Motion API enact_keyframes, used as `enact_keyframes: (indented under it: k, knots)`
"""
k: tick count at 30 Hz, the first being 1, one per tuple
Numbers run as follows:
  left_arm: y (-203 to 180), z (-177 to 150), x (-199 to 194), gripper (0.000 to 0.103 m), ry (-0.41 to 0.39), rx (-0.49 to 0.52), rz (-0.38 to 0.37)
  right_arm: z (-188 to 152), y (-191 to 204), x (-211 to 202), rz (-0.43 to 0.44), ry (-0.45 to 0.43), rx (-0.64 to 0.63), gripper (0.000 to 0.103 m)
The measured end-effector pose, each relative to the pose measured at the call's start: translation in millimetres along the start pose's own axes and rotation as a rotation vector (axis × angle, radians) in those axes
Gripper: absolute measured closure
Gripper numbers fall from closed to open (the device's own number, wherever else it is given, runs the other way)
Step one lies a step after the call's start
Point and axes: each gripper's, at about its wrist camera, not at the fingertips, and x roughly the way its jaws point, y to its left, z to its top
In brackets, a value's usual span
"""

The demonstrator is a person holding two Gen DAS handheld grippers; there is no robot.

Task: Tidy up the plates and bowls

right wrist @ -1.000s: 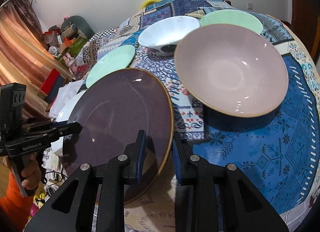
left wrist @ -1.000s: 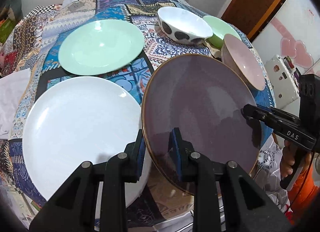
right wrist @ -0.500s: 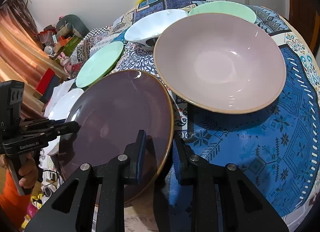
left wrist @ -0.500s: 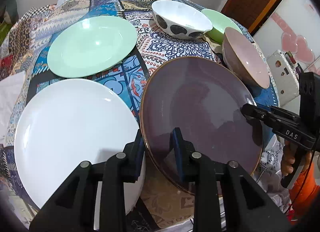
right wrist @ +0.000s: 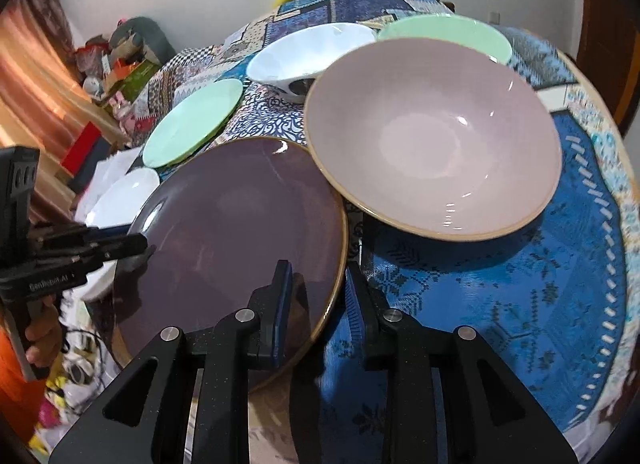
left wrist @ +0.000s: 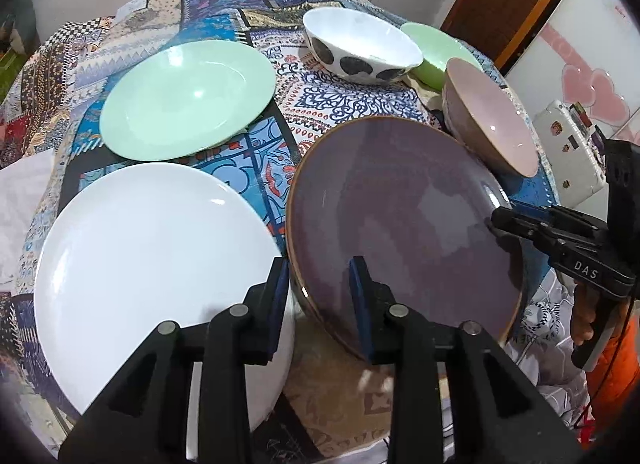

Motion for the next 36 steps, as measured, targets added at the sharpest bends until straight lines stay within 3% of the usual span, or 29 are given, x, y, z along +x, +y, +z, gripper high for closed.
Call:
enact_keyframes:
  k: [10,15,20,28,36]
  knots:
    - [7.1,-20.4,-58.1,0.043,-0.161,0.009,0.093,2.5,13.4,-21.4,0.025,-0.001,-0.057,0.072]
    - [35.0,-34.0,-83.7,0.032,-0.206,-0.065,0.128,14.3,43.1,-28.9,0.044,-0.048,-0.142,0.068]
    - [69.9,-46.9,-100.3,0.031,-0.234,-0.152,0.194,27.6,77.1,-24.9,0.073,-0.093,-0.224,0.057]
    - [120.4,-75.4,-104.2,0.029,-0.213,-0.262,0.258,48.3,120.5,6.1,0.147,-0.049,-0.296,0.055]
    - [139.5,-92.4,-84.3,0.029,-0.142,-0.299,0.221,63.9,155.7,46.4,0.158,0.024,-0.383,0.055]
